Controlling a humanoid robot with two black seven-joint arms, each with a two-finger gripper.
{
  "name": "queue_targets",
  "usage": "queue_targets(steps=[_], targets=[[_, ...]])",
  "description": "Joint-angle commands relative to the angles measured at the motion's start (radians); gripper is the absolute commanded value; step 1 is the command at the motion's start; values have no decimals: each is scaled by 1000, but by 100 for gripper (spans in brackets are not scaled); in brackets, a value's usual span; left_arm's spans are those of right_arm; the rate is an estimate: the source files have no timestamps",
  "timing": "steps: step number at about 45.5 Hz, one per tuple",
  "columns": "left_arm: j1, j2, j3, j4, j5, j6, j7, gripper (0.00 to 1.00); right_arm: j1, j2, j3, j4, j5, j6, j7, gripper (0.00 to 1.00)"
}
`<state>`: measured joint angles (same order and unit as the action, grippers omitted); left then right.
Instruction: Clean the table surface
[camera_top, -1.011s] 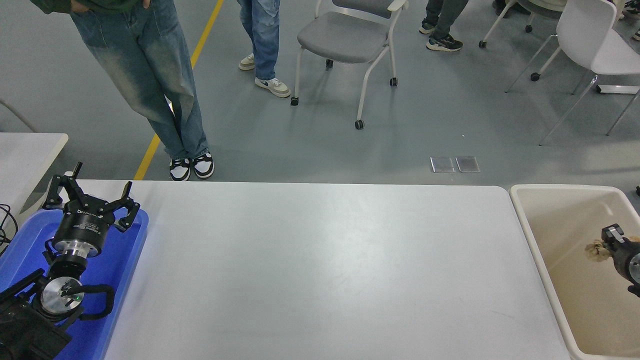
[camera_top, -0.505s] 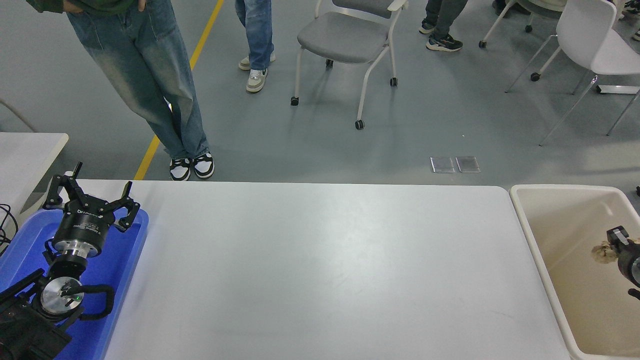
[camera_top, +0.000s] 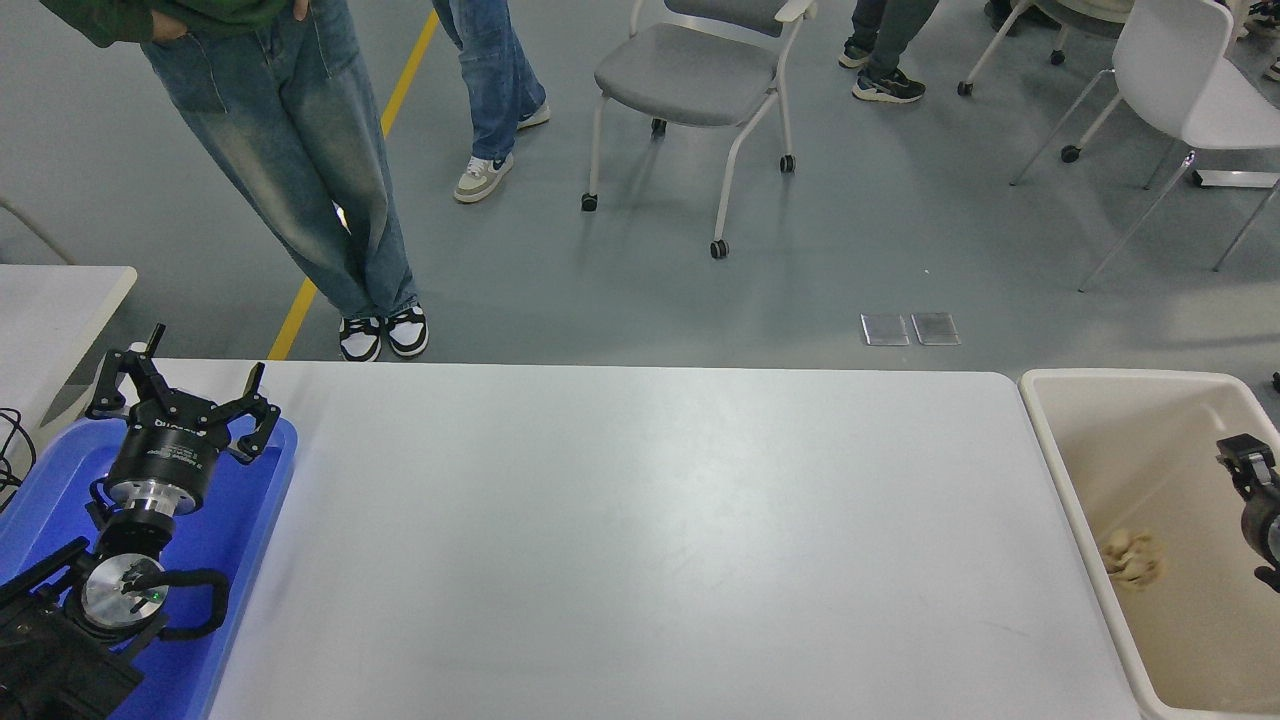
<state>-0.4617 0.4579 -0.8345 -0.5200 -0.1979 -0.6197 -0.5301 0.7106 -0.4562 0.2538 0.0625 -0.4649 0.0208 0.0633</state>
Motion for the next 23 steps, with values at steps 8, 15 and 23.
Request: queue_targets(steps=[8,15,23], targets=[[0,1,0,0,-1,0,-1,100,16,-1,10,2,172,14,0,100],[0,1,0,0,0,0,-1,100,69,1,16,2,285,21,-4,100],[0,-1,0,0,0,0,-1,100,93,-24,57,25,419,88,-4,100]])
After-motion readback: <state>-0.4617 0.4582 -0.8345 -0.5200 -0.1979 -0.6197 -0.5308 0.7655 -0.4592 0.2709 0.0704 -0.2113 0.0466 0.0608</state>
